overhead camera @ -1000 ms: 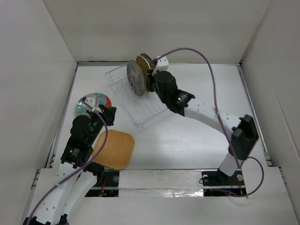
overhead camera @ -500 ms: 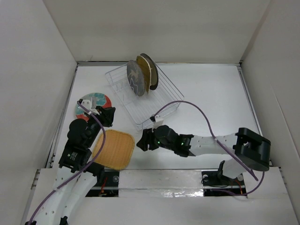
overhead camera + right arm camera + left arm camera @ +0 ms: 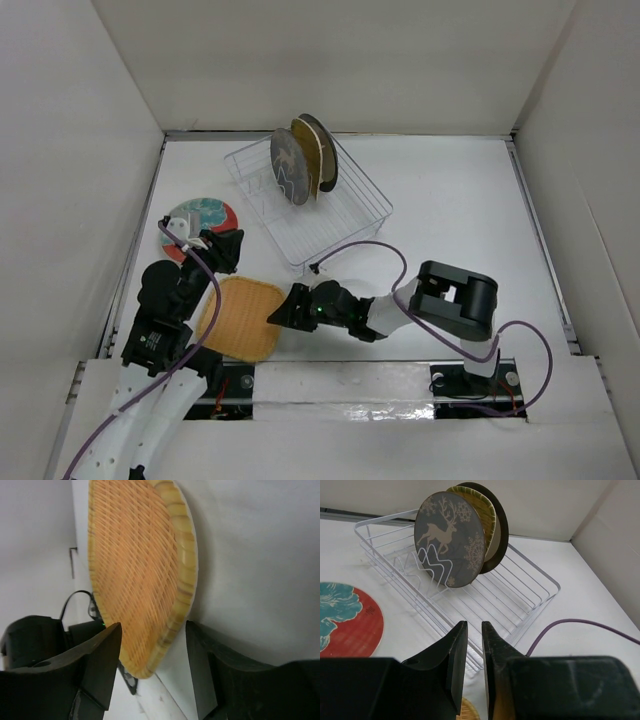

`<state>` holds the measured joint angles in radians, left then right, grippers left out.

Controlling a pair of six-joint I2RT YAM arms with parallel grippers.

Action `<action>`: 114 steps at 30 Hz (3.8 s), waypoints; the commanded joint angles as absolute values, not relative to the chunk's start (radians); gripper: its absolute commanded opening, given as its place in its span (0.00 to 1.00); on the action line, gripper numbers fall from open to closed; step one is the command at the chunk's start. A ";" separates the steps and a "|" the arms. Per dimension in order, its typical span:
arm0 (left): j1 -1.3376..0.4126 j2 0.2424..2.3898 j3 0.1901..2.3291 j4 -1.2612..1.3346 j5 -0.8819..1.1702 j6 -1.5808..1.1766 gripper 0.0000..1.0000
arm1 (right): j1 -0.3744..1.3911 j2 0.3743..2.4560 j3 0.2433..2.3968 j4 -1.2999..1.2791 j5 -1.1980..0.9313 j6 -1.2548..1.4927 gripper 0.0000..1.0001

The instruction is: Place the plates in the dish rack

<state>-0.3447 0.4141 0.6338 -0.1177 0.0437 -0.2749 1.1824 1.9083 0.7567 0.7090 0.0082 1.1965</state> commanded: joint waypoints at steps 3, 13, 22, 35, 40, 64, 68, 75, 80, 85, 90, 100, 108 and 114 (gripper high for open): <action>-0.341 0.384 0.635 -0.083 0.035 -0.284 0.16 | 1.206 2.025 0.762 0.828 -0.028 1.394 0.54; -0.341 0.377 0.632 -0.080 0.049 -0.284 0.16 | 1.206 2.059 0.677 0.914 0.040 1.505 0.00; -0.341 0.356 0.635 -0.080 0.028 -0.282 0.16 | 1.239 1.550 0.610 0.672 0.258 1.143 0.00; -0.341 0.288 0.629 -0.069 -0.058 -0.287 0.16 | 0.967 1.408 1.017 0.512 0.499 0.508 0.00; -0.341 0.321 0.630 -0.068 -0.032 -0.287 0.17 | 0.865 1.690 1.321 0.655 0.551 0.289 0.00; -0.341 0.400 0.632 -0.063 -0.028 -0.279 0.18 | 0.885 2.235 1.750 0.735 0.655 -0.054 0.00; -0.341 0.397 0.630 -0.064 -0.029 -0.279 0.18 | 0.933 2.259 1.680 0.790 0.728 -0.034 0.00; -0.341 0.394 0.630 -0.066 -0.028 -0.282 0.18 | 0.980 2.227 1.588 0.770 0.814 -0.007 0.14; -0.341 0.391 0.630 -0.071 -0.044 -0.284 0.19 | 0.959 2.184 1.626 0.482 0.691 0.204 0.35; -0.341 0.442 0.635 -0.069 -0.054 -0.307 0.23 | 0.950 2.082 1.543 0.462 0.638 0.278 0.60; -0.341 0.529 0.675 -0.083 -0.092 -0.373 0.26 | 0.919 1.930 1.467 0.443 0.519 0.299 0.70; -0.341 0.624 0.591 -0.022 -0.319 -0.667 0.00 | 0.910 1.608 1.228 0.439 0.332 0.376 0.00; -0.111 0.848 0.589 0.047 -0.234 -0.828 0.18 | 0.954 1.439 1.072 0.338 0.256 0.471 0.00; 0.266 0.983 0.459 0.193 -0.005 -0.937 0.39 | 1.018 1.225 0.862 0.366 0.243 0.436 0.25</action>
<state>0.1642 0.9615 0.5148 0.1024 -0.1261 -0.8516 0.9916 1.3392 0.9184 0.3313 0.2756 0.4431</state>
